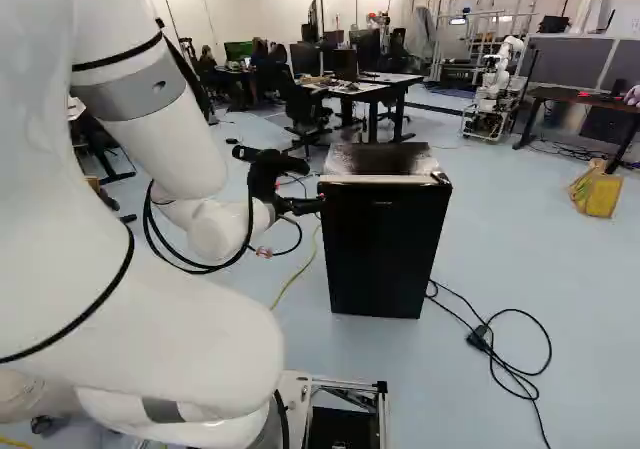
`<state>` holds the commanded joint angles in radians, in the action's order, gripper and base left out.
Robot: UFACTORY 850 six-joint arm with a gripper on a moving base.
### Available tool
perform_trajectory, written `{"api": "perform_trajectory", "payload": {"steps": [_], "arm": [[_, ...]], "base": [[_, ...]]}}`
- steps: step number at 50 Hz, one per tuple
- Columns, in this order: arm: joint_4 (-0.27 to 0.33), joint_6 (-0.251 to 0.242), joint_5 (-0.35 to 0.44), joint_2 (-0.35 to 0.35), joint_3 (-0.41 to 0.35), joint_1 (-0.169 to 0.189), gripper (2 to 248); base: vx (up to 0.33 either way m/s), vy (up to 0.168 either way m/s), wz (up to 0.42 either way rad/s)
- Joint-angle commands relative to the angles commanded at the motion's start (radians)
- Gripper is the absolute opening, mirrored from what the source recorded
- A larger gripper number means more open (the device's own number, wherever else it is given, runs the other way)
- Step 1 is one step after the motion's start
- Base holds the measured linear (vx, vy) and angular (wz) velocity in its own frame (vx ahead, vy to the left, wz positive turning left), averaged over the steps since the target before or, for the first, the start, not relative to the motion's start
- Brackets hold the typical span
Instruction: Grab a drink from the fridge
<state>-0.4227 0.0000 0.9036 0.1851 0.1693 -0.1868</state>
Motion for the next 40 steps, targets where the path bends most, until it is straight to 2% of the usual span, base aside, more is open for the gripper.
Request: {"api": "perform_trajectory", "payload": {"steps": [20, 40], "arm": [[-0.085, 0.0, 0.027, -0.037, 0.031, -0.078, 247], [-0.181, 0.0, 0.07, -0.139, 0.076, -0.151, 247]], "base": [[0.0, 0.0, 0.0], [0.0, 0.0, 0.0]]}}
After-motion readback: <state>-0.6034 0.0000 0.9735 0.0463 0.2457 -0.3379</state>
